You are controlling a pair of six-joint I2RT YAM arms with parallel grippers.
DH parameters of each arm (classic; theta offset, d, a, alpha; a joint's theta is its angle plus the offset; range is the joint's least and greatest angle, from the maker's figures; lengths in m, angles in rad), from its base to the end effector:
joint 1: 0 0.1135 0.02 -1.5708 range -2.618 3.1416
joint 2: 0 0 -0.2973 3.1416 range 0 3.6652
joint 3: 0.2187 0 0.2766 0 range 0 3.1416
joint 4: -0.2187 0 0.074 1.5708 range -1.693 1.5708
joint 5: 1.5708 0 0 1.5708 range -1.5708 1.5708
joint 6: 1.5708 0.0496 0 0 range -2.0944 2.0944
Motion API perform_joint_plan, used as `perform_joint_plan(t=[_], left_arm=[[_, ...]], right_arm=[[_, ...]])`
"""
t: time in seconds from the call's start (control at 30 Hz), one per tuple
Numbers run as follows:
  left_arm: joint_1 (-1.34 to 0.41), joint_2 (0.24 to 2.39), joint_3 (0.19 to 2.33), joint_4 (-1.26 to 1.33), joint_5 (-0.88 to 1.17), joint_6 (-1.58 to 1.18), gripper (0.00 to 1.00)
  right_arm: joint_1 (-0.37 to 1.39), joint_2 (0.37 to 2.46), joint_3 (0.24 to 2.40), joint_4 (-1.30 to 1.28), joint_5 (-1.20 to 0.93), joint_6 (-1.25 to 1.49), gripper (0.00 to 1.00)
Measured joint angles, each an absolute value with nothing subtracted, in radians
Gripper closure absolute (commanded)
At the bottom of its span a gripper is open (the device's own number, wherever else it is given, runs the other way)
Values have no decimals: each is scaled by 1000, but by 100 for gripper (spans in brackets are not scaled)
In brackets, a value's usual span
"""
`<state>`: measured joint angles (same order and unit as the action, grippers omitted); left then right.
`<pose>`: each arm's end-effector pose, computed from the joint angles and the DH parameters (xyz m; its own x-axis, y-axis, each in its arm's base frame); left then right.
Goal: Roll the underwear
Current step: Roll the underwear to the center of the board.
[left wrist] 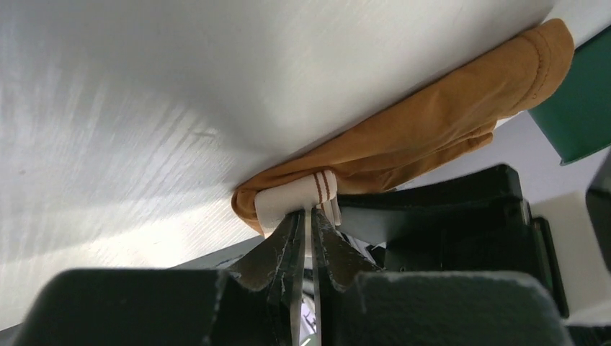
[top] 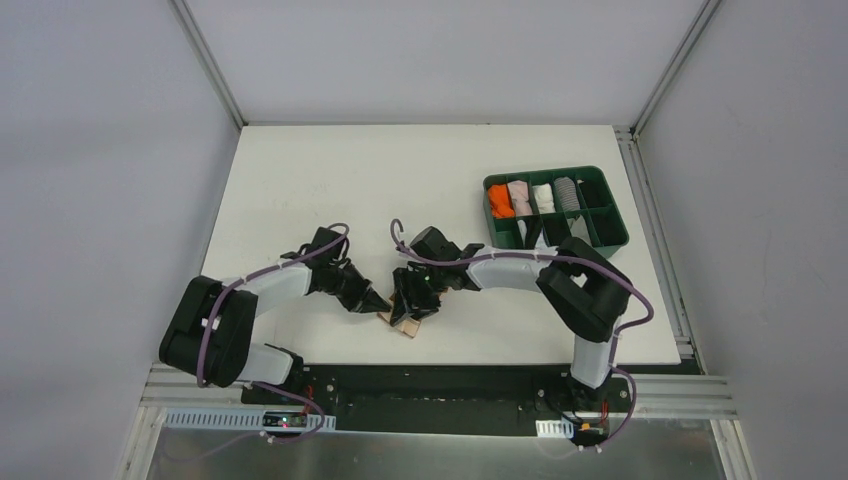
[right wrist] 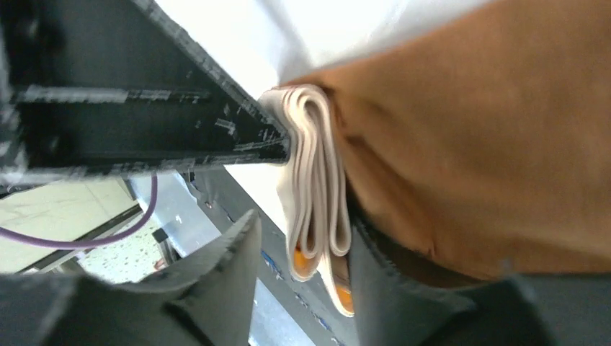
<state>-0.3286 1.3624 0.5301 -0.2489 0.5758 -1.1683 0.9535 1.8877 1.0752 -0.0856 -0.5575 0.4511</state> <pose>0.2175 -0.1027 0.1431 -0.7993 -0.5428 0.2579 -0.5676 0.5407 -0.6209 0.2184 0.3530 0.1504 -0.7923 -0.4770 -0.3804 -0.5971 0.4782 0.6441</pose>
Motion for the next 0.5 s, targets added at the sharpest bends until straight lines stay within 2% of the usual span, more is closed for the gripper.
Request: perform_joint_plan(t=[0.1,0.27,0.33,0.43,0.5], left_arm=[[-333,1397,538,-237,579,-1163,90],[-334,1430,551,-231,600,-1144,91],[-334,1439,556,-231,604,-1135,91],[-335,1450,561,-231,613,-1129,91],[-335,1456,562,-230,620,-1126,91]], right_arm=[[963,1815,1036,-91,-509,464,40],[983,1665,1011,-147,-387,472,38],[994,1608,1011,-170,-318,468,41],[1032,1555,1016,-208,-196,440,54],[1087,1545,1032,-241,-94,397,56]])
